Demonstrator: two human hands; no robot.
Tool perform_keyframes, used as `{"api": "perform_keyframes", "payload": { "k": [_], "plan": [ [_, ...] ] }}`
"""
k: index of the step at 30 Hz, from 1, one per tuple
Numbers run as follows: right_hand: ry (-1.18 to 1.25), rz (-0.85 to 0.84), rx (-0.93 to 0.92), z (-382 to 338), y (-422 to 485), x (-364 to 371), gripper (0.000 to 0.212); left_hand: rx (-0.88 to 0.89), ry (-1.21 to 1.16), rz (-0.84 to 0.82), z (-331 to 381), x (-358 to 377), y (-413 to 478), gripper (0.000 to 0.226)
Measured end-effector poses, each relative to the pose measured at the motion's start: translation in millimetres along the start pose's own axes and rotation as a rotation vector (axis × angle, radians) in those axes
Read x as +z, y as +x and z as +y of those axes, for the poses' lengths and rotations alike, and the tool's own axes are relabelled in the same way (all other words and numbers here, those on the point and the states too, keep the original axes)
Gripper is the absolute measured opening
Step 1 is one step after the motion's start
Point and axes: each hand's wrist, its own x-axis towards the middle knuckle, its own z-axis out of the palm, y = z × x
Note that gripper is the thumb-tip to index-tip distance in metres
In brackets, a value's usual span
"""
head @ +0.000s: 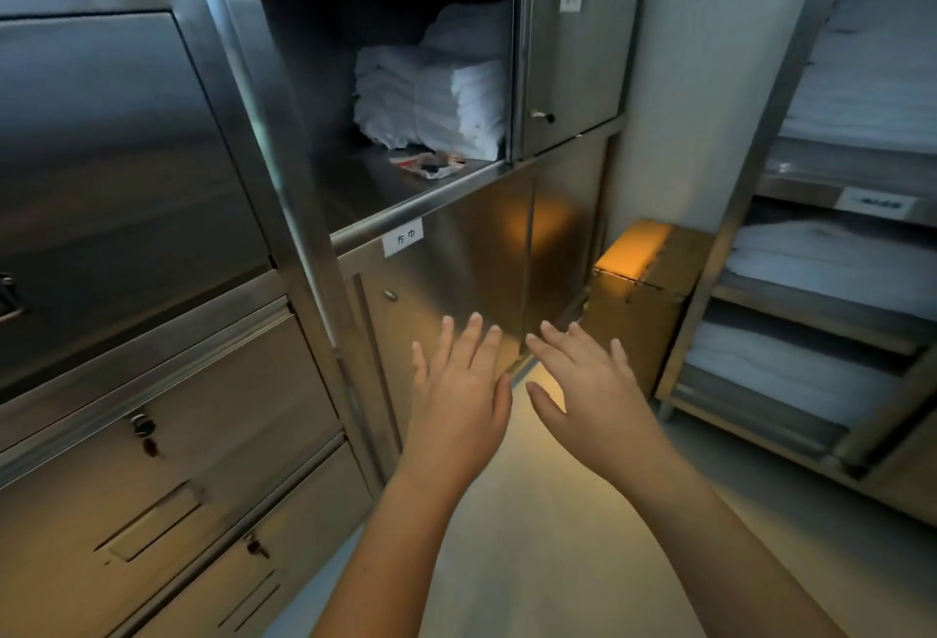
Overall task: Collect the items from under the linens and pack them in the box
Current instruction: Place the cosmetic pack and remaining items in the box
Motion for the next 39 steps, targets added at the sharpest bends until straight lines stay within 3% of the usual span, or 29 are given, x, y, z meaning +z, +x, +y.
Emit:
{"api": "perform_keyframes", "payload": {
  "k": [8, 16, 22, 29, 39],
  "plan": [
    [0.02, 0.002, 0.087, 70.6, 69.0, 15.9, 0.052, 0.014, 0.042, -0.039, 12.1, 56.1, 84.5, 0.051],
    [0.04, 0.057, -0.027, 136.2, 178.1, -9.3, 0.051, -0.046, 0.019, 0.065, 23.1, 88.0, 206.9, 0.049],
    [0.04, -0.03, -0.058, 160.2, 234.8, -0.3, 0.052, -0.119, -0.004, 0.016, 13.3, 106.8, 258.5, 0.048],
    [0.069, -0.041, -0.065, 183.5, 308.7, 28.4, 0.051, -0.109, -0.018, 0.028, -14.3, 145.0, 328.1, 0.048],
    [0.052, -0.014, -0.129, 167.3, 468.9, 68.9, 0.052, -0.106, 0.012, 0.107, -107.6, 151.2, 459.7, 0.049]
  ]
}}
